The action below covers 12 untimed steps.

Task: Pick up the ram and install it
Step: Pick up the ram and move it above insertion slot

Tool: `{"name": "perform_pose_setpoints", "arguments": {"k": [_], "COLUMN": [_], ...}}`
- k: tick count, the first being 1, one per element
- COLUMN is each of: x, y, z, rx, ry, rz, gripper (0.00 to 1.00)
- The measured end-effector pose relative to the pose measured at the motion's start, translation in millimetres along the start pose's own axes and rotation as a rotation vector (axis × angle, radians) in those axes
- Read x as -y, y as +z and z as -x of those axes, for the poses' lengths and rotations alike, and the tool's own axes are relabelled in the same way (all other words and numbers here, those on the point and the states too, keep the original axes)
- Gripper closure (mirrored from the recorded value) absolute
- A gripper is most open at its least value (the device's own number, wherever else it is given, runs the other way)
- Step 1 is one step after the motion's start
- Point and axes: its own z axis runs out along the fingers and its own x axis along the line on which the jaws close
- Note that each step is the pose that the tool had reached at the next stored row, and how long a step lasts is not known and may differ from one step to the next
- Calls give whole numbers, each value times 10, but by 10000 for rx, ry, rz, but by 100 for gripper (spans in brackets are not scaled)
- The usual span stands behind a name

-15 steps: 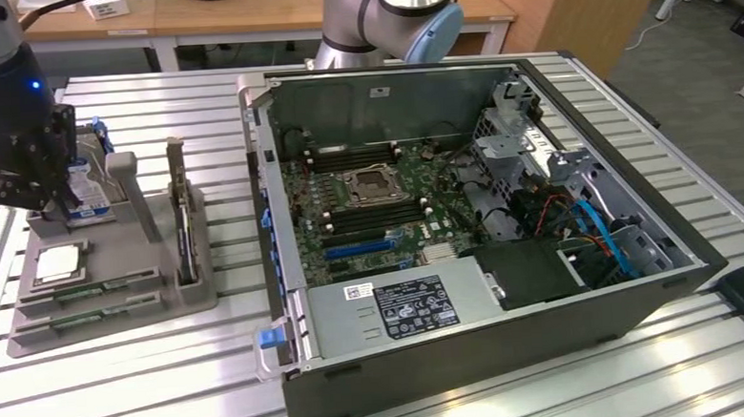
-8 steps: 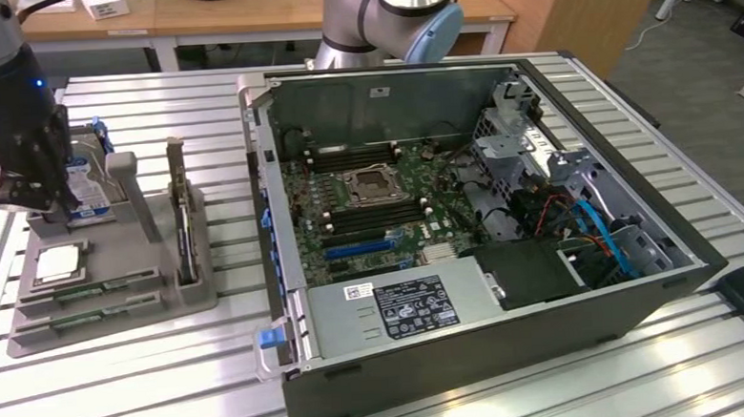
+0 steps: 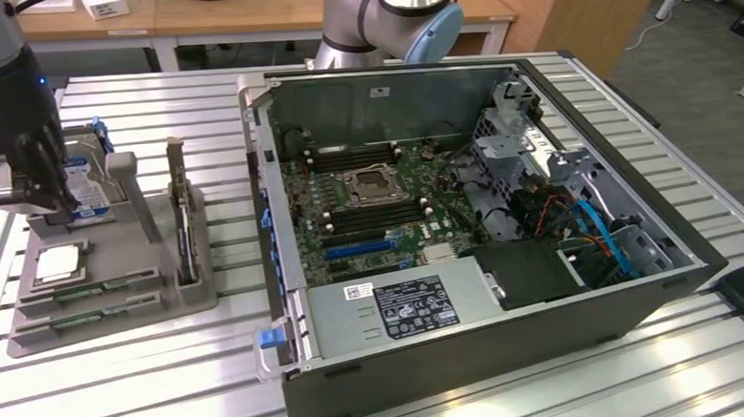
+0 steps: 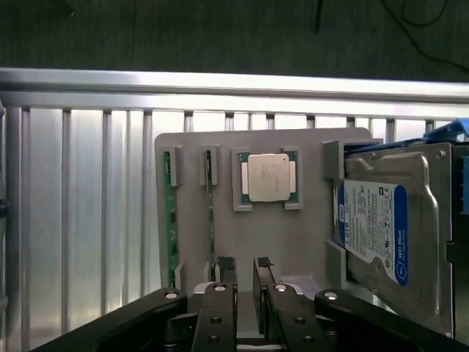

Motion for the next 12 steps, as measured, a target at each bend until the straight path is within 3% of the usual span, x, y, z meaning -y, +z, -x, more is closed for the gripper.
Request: {"name": "perform_pose_setpoints", "arguments": {"k": [2,7,12], "x": [0,-1,-3], "y": [1,3,6], "z": [0,-5,-148], "rx": [-12,-12,-13], "ry": [-304,-315,-314], "rz": [-1,-3,-2], "gripper": [76,76,76]}}
